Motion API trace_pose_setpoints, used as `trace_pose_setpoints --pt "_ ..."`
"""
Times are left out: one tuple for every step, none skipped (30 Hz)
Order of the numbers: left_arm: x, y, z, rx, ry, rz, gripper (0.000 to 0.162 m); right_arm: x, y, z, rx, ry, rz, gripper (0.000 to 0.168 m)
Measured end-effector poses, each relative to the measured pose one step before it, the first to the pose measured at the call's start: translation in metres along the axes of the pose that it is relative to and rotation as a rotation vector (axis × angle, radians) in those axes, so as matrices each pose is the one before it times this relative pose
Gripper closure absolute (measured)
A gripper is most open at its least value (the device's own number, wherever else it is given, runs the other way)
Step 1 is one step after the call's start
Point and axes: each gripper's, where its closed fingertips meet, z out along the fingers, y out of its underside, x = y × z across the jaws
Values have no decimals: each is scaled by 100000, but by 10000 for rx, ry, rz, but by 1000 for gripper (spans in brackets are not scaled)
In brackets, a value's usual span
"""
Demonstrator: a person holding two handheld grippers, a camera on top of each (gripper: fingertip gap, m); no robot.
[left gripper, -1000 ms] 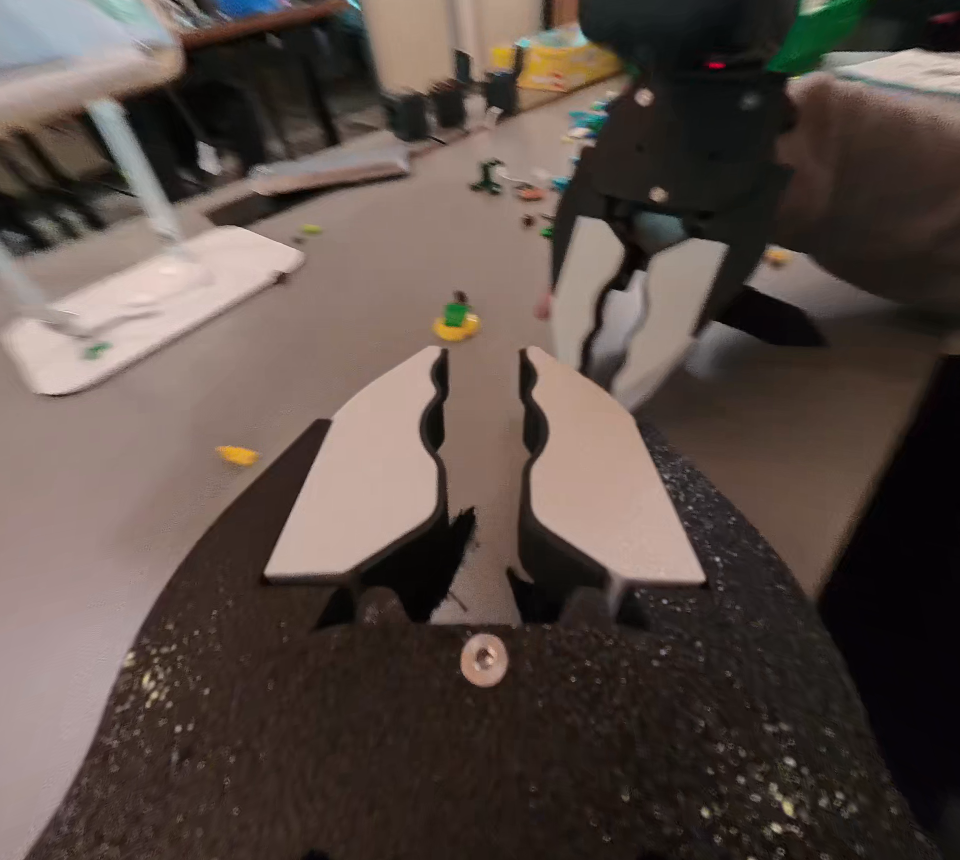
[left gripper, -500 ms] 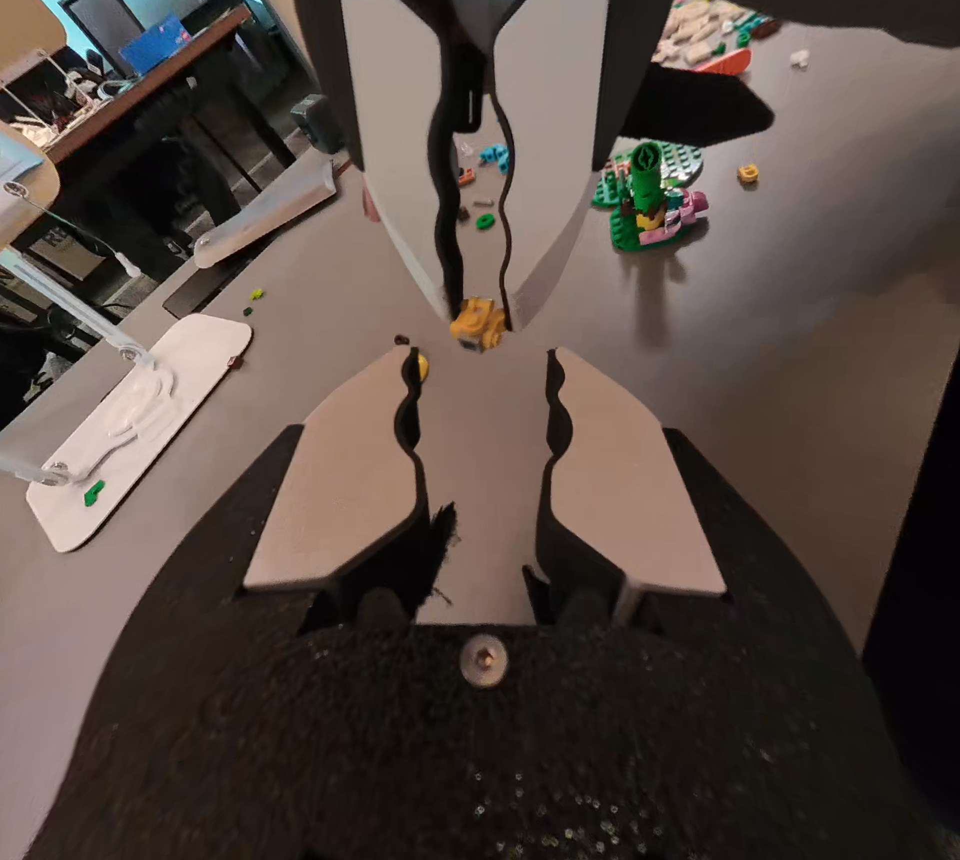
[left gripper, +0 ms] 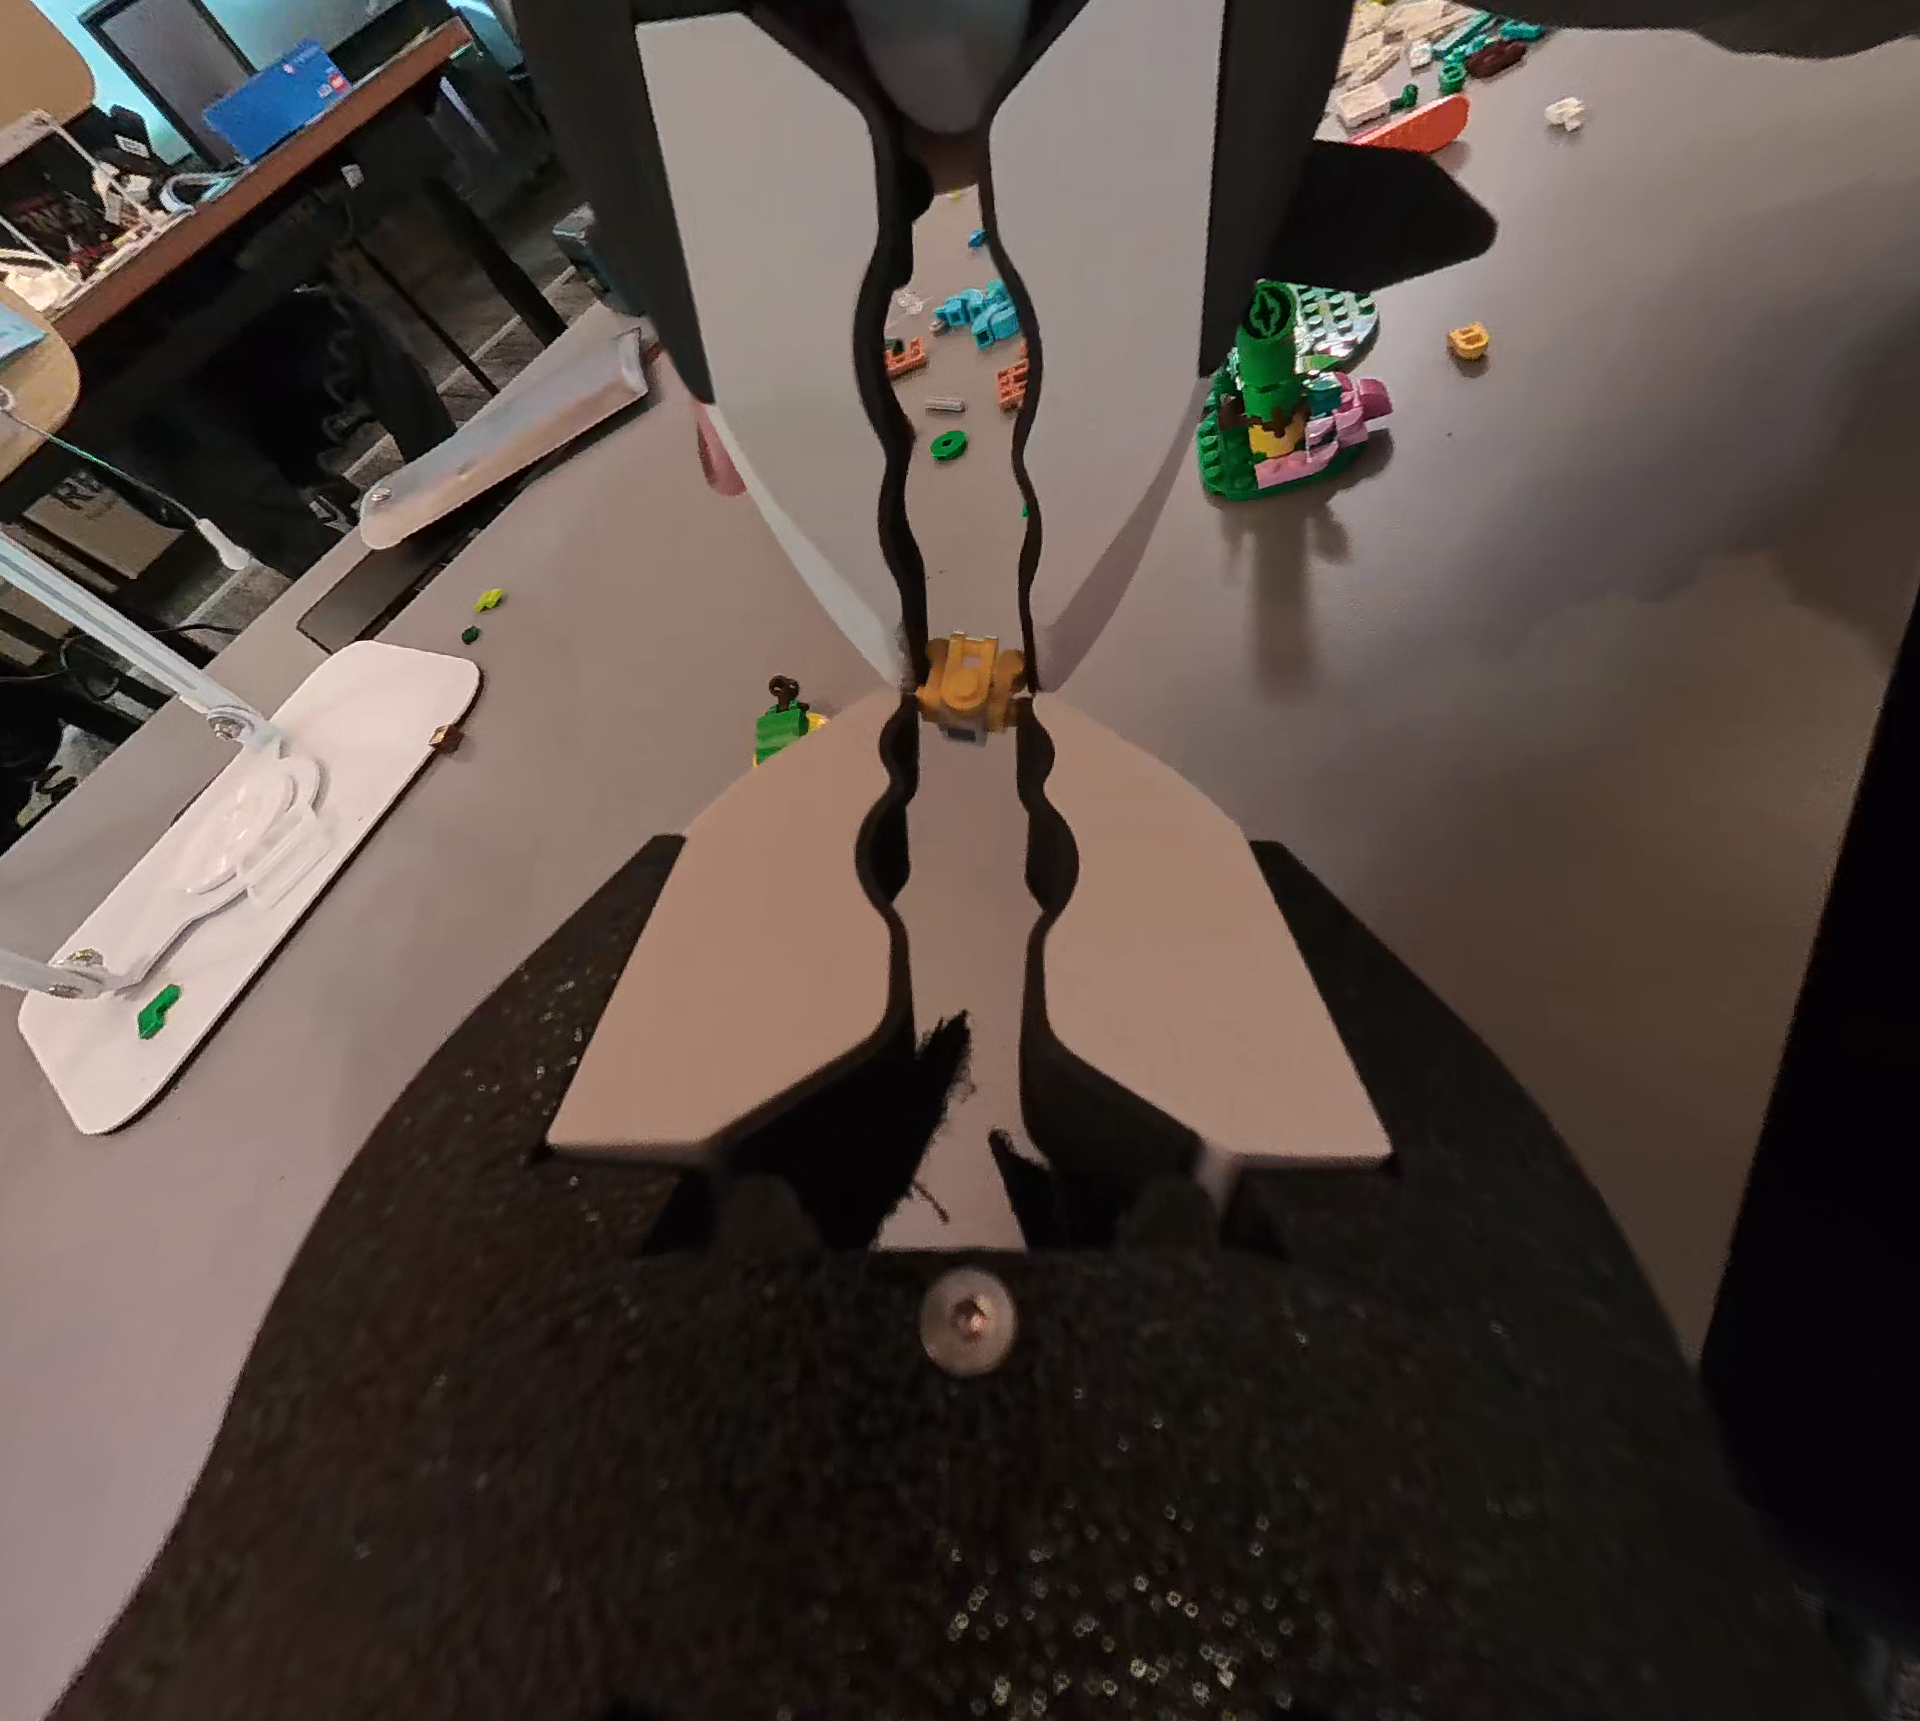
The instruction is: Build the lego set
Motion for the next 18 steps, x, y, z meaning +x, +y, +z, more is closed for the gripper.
trace_pose_setpoints --pt "-49 6 -56 17 11 -58 144 27 -58 18 68 19 70 152" --pt "-138 -4 -82 31 -29 -103 145 111 -84 -9 96 104 86 149" --pt "-230 26 -129 15 -55 -205 145 216 -99 -61 116 211 91 147" --pt "-221 76 -151 -3 -3 -311 144 398 -38 -136 102 373 12 144" --pt "-246 -11 -186 95 34 -468 145 561 -4 -215 105 555 -155 141" --pt "-307 -106 -210 183 42 -600 145 519 -8 -234 114 614 -313 137" --pt "-298 -207 -221 255 84 -686 145 274 -17 -210 102 540 -427 135" --pt "-115 -314 -224 304 217 -682 145 263 -131 -149 95 618 -522 133" --pt "-76 -431 -216 368 211 -652 145 321 -135 -127 37 759 -700 132" --pt "115 -478 -197 366 313 -576 145 285 -180 -145 4 797 -833 133" --pt "358 -438 -178 323 406 -443 145 244 -287 -165 23 787 -835 133" --pt "305 -395 -148 266 306 -297 145 171 -364 -186 55 707 -757 133" --pt "227 -274 -122 183 212 -180 145 64 -405 -187 73 563 -627 134" --pt "277 -180 -81 106 222 -122 145 100 -340 -174 47 490 -476 135" --pt "180 -142 -48 89 145 -110 145 217 -223 -146 -22 477 -361 138" --pt "139 -45 -6 34 116 -90 145 263 -121 -109 -62 417 -299 139" --pt "107 52 23 -21 93 -73 145 226 -76 -77 -67 323 -225 141" --pt "33 135 63 -83 48 -68 145 58 -141 -42 -9 146 -160 142"
